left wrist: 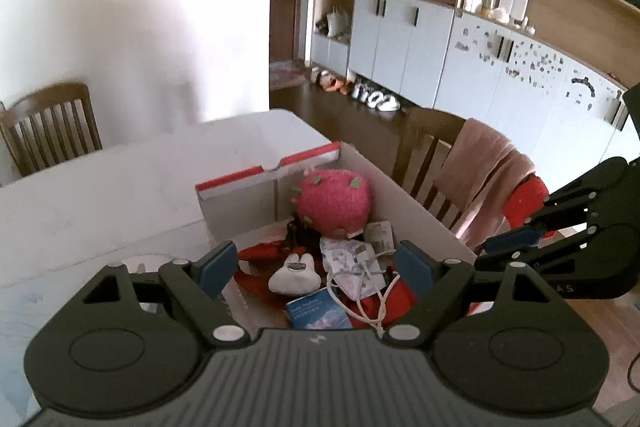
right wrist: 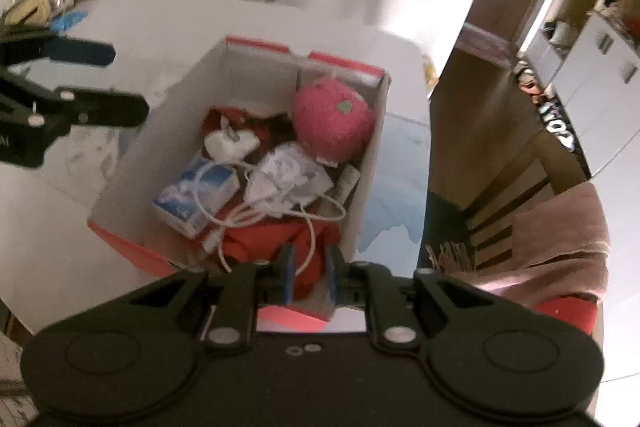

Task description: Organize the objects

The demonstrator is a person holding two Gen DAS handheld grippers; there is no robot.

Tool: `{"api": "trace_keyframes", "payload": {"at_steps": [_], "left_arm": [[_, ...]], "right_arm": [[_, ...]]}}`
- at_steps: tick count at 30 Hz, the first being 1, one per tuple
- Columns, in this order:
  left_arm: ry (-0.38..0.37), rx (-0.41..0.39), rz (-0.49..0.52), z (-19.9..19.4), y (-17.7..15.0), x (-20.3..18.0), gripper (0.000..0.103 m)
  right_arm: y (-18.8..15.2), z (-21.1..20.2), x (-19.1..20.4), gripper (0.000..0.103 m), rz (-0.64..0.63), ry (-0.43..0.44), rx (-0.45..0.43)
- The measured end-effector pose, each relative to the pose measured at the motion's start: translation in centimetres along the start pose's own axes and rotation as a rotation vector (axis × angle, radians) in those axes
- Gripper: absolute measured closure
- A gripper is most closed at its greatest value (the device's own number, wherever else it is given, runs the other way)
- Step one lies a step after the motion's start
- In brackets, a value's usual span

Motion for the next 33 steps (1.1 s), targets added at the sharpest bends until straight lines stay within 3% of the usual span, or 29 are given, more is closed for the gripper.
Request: {"api": "trace_keyframes", "payload": {"at_steps": [7,16,19,25,30,33], "left_arm": [[-0.014,-0.045,0.008,-2.4,-0.5,-0.4,0.017],[-0.023,-0.076,0.024,-5.3,-2.3,-0.4,0.017],[-0.033,-0.081,0.021,-6.0,-2.9,-0.2,0.010],[-0.066,-0.102,0.016,-7.4,-3.7,-0.1,0.000],[-0.076,-0.102,-0.006,-7.9,-4.5,0.1,0.000],[-0.085,-0.100,-0.029,-8.2,-4.9,0.4,0.000]], "right_arm": [[0.1,-2.8,1.3,0.089,0.078,-0.041,-0.101],[0.1,-6.2,3.3,0.081,0.184,-0.067,-0.266],[0.0,-6.9,3.9,0.077,0.214,-0.067,-0.305],[-0.8,-7.8,4.9,0.051,0.267,-0.063,-0.352],[-1.2,-9.0,5.5,0.019,0.301,-0.062,-0.402],[-1.5,-9.6,6.0,0.012,0.299,-0.068,-0.425]]}}
Point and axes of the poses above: each gripper's, at about its wrist camera, not at the fingertips, and z roughly the way its jaws point, x to its left, y to its top, the point moved 8 cm from there along z, roughly the way its jaws point, and after that the axes turned 7 degrees about -z, right-handed, at the moved point
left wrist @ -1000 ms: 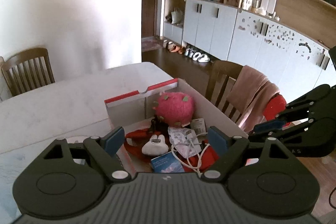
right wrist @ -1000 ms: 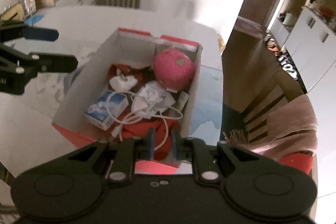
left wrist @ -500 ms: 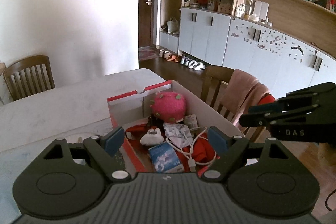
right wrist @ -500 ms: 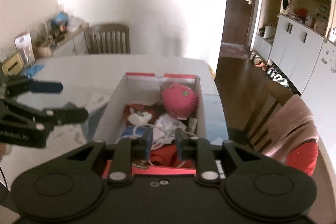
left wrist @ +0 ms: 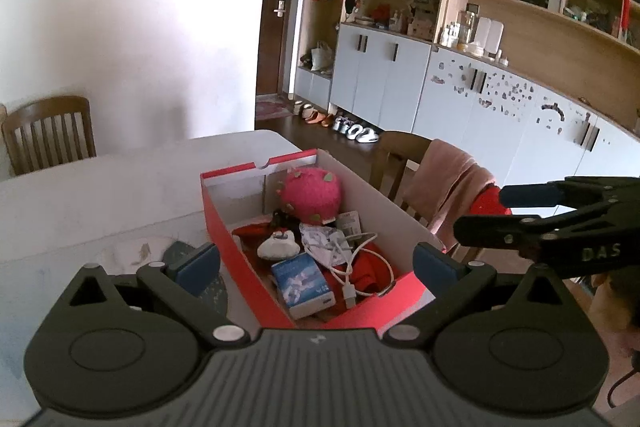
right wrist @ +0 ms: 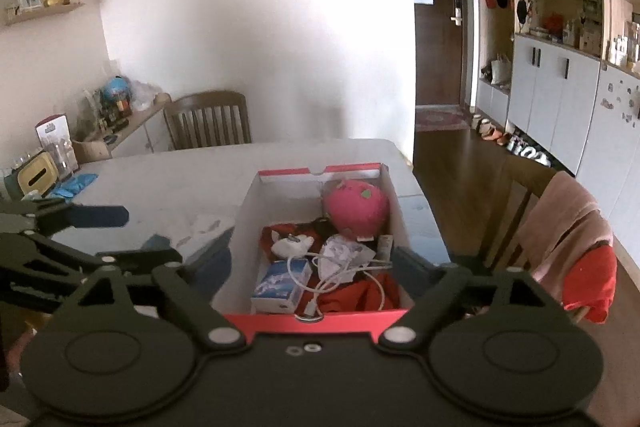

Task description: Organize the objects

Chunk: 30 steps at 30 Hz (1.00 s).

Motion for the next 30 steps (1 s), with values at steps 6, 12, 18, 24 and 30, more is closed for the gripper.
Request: {"api": "trace_keyframes", "payload": {"at_steps": [6,12,18,24,30], "left_arm": [[0.001,-0.025,0.005,-1.2,-0.8,-0.3,0.000],[0.001,-0.051,-0.012,-2.6,-1.4,-0.1,0.000],[-0.008,-0.056,-0.029,-3.2,-1.7,-0.2,0.000],[-0.017,-0.063,-0.036,-3.6,-1.8,-0.2,0.000],[-0.006,-0.063,-0.035,-3.8,-1.9,-0.1,0.000]], "right_arm": [[-0.6,-1.2,0.7,0.004,0.008,-0.029,-0.044],[-1.4,-2.0,1.7,0.002,-0.010,-0.034,-0.054],[-1.8,-2.9,2.7,0.001,-0.022,-0.021,-0.068],[-1.8,-3.2,2.5,0.001,-0.013,-0.025,-0.078],[-1.9,-2.9,2.5,0.001,-0.009,-0.020,-0.071]]}}
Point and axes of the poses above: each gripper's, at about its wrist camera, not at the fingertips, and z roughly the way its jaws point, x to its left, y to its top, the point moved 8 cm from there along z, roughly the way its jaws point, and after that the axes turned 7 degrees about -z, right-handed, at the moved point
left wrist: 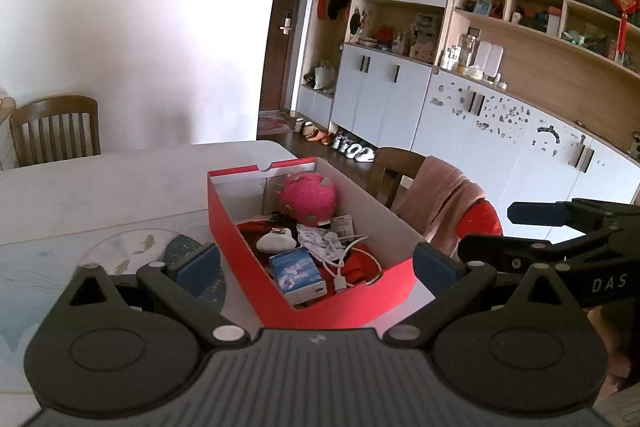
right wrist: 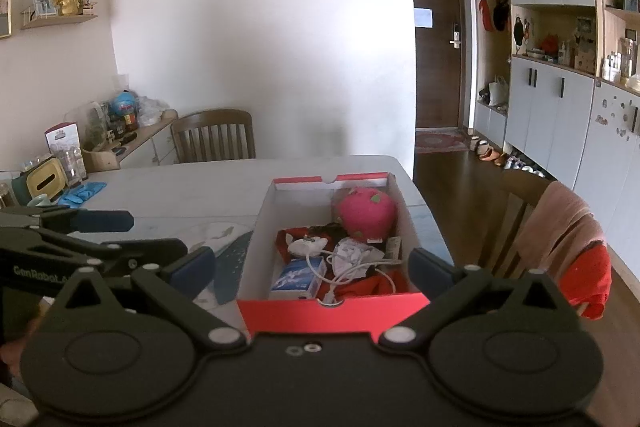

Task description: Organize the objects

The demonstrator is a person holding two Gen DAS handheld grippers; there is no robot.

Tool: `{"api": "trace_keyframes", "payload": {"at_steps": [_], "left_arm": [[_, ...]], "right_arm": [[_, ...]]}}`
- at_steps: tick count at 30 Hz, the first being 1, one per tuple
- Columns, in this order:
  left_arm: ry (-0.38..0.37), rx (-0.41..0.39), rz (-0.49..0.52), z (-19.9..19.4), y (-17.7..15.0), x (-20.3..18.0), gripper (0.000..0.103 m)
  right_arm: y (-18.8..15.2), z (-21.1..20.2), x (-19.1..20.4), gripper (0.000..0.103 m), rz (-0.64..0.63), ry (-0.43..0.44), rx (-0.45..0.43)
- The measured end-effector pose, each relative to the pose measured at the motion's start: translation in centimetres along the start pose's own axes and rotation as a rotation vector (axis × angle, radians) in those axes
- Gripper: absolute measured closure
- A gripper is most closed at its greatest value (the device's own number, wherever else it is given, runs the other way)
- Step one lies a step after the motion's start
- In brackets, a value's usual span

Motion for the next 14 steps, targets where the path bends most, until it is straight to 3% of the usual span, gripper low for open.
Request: {"api": "trace_keyframes", "payload": {"at_steps": [14], "left_arm": [[0.000,0.004,-0.003,0.10,-0.01,0.20,0.000]], "right_arm": [[-0.14,0.27,0.21,0.001,0.011,0.009,0.015]]}}
Point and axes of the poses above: each gripper's, at about its wrist camera, not at the fingertips, and z roughly the way its jaws point, x to its left, y to its top, the point moved 8 cm from there along z, roughly the way its jaws point, and after that the axes turned 7 degrees about -z, right-handed, at the moved point
